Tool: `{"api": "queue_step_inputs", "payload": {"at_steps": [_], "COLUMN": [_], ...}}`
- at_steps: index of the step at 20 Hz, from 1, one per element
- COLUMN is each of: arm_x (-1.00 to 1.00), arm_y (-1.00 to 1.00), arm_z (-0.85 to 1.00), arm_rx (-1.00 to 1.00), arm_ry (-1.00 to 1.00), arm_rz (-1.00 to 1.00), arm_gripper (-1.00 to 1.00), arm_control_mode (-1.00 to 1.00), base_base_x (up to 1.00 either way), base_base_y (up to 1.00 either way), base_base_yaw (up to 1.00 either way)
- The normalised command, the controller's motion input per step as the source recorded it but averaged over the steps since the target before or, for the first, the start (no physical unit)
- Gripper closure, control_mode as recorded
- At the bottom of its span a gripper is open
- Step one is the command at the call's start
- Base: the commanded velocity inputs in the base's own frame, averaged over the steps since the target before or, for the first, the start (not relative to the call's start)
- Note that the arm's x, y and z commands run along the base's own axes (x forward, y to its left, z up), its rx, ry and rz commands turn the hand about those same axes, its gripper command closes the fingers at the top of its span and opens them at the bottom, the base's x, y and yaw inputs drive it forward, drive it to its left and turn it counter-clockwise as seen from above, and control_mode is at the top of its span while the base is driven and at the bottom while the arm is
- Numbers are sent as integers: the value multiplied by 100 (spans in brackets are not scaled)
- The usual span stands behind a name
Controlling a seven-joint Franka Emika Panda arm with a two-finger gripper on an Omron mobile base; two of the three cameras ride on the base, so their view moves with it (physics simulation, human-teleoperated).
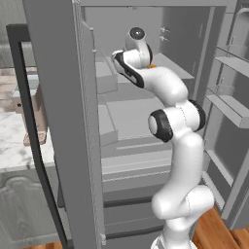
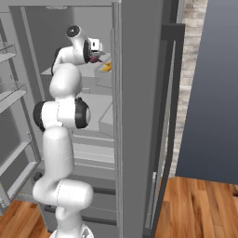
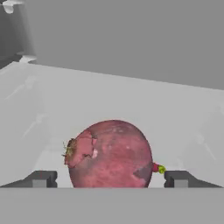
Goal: Move the onion and banana from the second highest shelf to the top shelf to make space. Then, place the pitcher from the counter on the cleared second highest shelf.
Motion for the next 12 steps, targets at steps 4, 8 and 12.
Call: {"api": "queue_step_inputs", "payload": {"at_steps": [4, 8, 12], "arm_x": [-49, -76, -100], "arm_y": [0, 0, 0], "arm_z": [-14, -29, -30], "arm_rx": [-3, -5, -3], "arm_ry": [-6, -9, -15], "arm_rz": [0, 0, 0], "arm_gripper": [-100, -100, -100], "arm_control_mode": [-100, -100, -100], "base_base_x": [0, 0, 0], "base_base_y": [0, 0, 0], "base_base_yaw": [0, 0, 0]}}
